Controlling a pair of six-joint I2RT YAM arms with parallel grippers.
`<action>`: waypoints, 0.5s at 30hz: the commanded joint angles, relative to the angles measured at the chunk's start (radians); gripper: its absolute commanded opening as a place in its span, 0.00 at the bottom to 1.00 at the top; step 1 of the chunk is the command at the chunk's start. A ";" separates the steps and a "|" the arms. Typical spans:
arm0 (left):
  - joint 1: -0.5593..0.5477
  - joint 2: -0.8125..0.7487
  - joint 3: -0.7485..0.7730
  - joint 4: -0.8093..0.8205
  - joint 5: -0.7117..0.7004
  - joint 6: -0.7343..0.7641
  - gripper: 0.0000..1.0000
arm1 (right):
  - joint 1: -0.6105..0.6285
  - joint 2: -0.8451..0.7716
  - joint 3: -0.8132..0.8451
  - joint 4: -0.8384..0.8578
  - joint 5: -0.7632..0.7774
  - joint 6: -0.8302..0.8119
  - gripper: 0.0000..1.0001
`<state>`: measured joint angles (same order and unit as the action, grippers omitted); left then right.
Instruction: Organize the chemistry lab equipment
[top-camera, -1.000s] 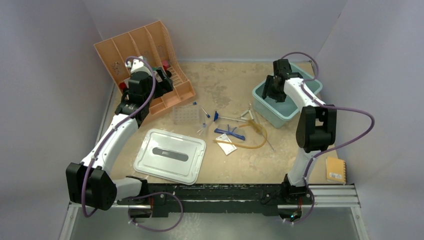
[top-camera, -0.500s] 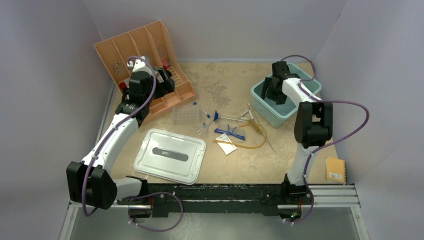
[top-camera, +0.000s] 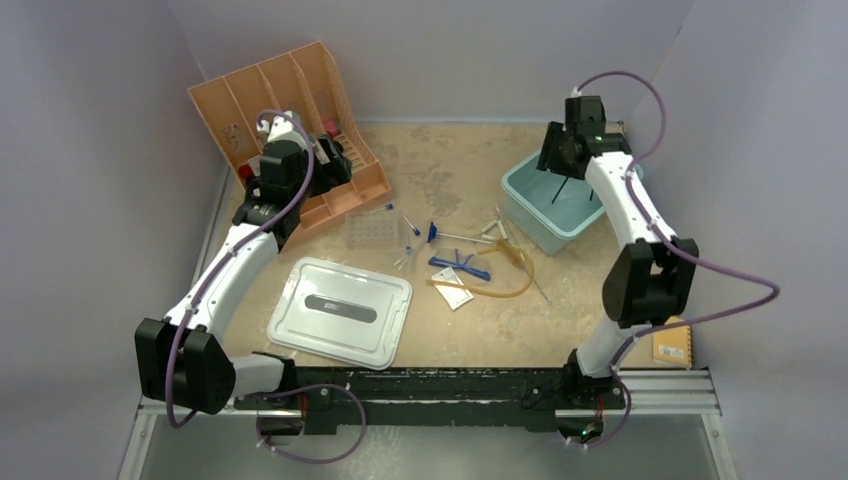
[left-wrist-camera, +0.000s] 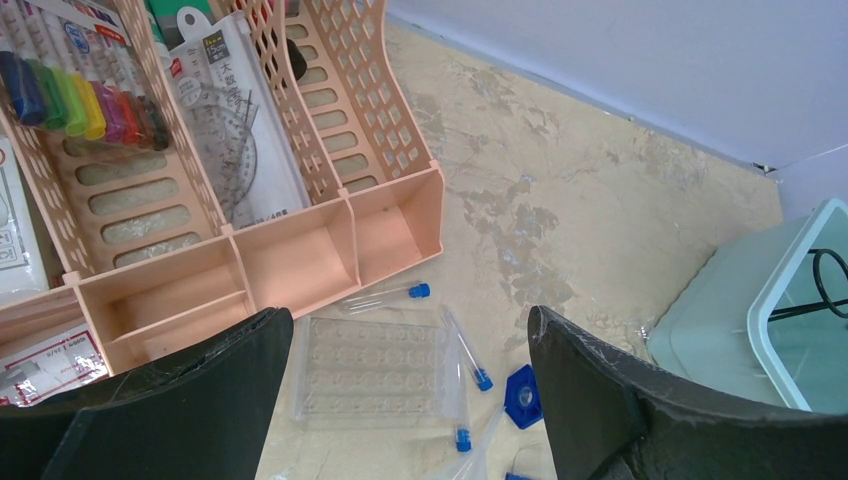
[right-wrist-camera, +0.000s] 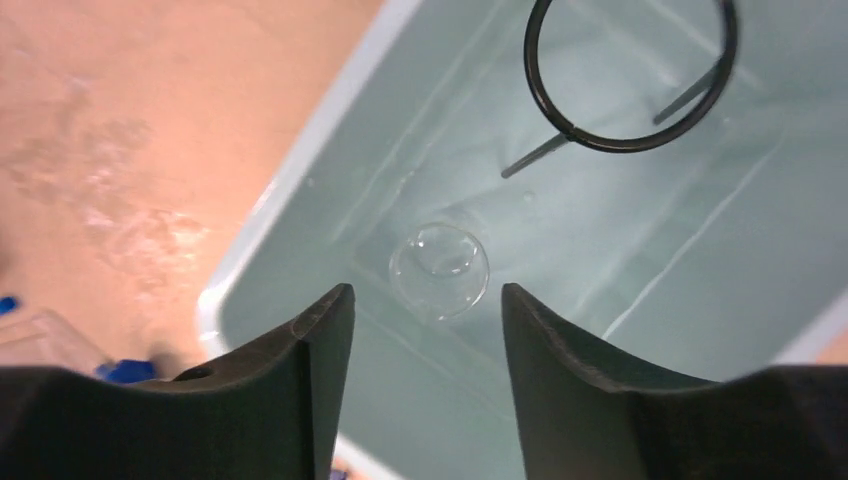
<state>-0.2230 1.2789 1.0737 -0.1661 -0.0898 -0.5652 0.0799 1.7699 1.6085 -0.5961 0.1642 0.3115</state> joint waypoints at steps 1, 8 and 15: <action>-0.001 -0.030 0.023 0.032 0.004 -0.013 0.87 | 0.037 -0.138 -0.002 0.045 -0.007 -0.085 0.53; -0.001 -0.041 0.003 0.036 0.006 -0.029 0.87 | 0.238 -0.192 -0.069 0.096 0.052 -0.204 0.33; -0.001 -0.053 -0.018 0.039 0.016 -0.044 0.87 | 0.341 -0.147 -0.181 0.167 -0.154 -0.341 0.32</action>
<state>-0.2230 1.2633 1.0649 -0.1658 -0.0887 -0.5873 0.3977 1.5970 1.4742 -0.4877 0.1379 0.1020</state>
